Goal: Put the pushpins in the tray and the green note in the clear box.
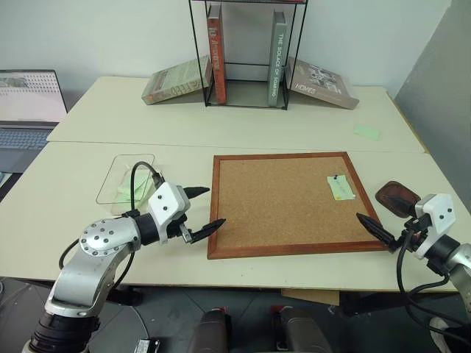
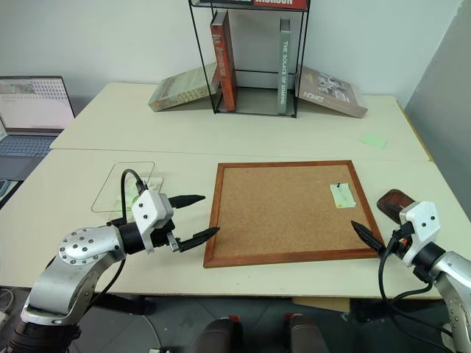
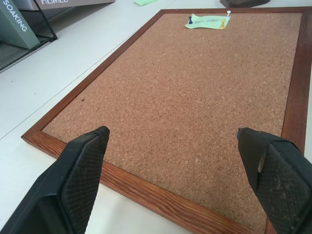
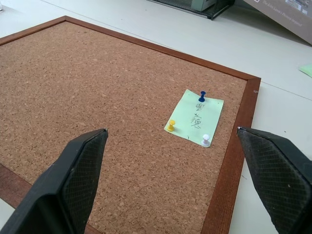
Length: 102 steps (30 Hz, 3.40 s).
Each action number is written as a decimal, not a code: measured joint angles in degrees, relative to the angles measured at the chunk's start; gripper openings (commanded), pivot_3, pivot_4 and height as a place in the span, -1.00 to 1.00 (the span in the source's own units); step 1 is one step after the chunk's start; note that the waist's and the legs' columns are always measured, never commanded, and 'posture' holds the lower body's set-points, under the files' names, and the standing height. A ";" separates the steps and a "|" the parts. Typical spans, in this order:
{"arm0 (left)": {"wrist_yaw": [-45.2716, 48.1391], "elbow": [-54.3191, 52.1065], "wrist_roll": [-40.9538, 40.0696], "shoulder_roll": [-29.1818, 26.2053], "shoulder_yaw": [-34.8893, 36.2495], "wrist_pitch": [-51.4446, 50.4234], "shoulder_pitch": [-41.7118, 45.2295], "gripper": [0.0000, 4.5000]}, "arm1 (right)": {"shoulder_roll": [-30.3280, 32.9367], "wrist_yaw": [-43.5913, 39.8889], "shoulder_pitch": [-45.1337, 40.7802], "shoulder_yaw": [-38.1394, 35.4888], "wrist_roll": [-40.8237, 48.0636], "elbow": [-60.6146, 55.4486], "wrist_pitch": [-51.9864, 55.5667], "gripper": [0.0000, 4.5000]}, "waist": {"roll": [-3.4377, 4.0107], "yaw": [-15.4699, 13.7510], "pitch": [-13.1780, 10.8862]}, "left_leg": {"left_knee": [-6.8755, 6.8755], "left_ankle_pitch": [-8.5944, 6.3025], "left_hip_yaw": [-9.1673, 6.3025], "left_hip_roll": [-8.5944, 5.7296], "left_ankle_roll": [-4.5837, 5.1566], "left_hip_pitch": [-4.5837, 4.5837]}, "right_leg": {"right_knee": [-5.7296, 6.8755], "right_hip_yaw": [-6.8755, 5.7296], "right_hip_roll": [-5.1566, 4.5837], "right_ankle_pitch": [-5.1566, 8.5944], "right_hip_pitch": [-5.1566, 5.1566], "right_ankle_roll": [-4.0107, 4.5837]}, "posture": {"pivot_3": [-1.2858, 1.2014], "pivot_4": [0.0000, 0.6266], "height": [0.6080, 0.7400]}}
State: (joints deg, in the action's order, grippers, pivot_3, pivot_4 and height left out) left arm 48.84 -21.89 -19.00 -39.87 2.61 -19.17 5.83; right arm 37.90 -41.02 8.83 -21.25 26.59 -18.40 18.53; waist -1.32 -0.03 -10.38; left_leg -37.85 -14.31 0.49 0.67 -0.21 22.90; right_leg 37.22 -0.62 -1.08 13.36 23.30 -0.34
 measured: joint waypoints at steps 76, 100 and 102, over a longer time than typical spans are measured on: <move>2.73 54.75 17.55 30.12 -24.78 18.37 33.68 -1.00 | -4.30 7.58 -25.40 13.46 -10.57 14.38 8.43 1.00 | 0.05 0.00 0.05 | -0.16 0.05 0.07 -0.11 0.09 0.00 | 0.04 0.06 0.41 -0.25 -0.06 -0.36 | 0.03 -0.52 1.00; 2.53 52.99 18.73 30.51 -24.12 18.12 32.31 -1.00 | -10.29 12.22 -39.85 16.26 -17.73 44.17 -0.55 -0.67 | 0.11 0.16 0.15 | -0.13 0.06 0.07 -0.12 0.10 -0.01 | 0.07 0.13 0.39 -0.26 -0.08 -0.35 | 0.03 -0.52 1.00; 2.53 52.94 18.79 30.53 -24.12 18.08 32.31 -1.00 | -10.88 12.33 -40.38 16.62 -18.44 45.23 -0.79 -0.86 | 0.11 0.16 0.15 | -0.13 0.06 0.08 -0.12 0.10 0.00 | 0.07 0.14 0.39 -0.26 -0.08 -0.35 | 0.03 -0.52 1.00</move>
State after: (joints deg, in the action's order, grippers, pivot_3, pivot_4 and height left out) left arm 51.37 31.05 -0.21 -9.34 -21.50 -1.09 38.14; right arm 27.02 -28.68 -31.55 -4.63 8.16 26.83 17.74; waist -1.21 0.13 -10.23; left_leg -37.98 -14.25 0.57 0.55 -0.12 22.90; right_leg 37.29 -0.48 -0.69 13.10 23.22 -0.69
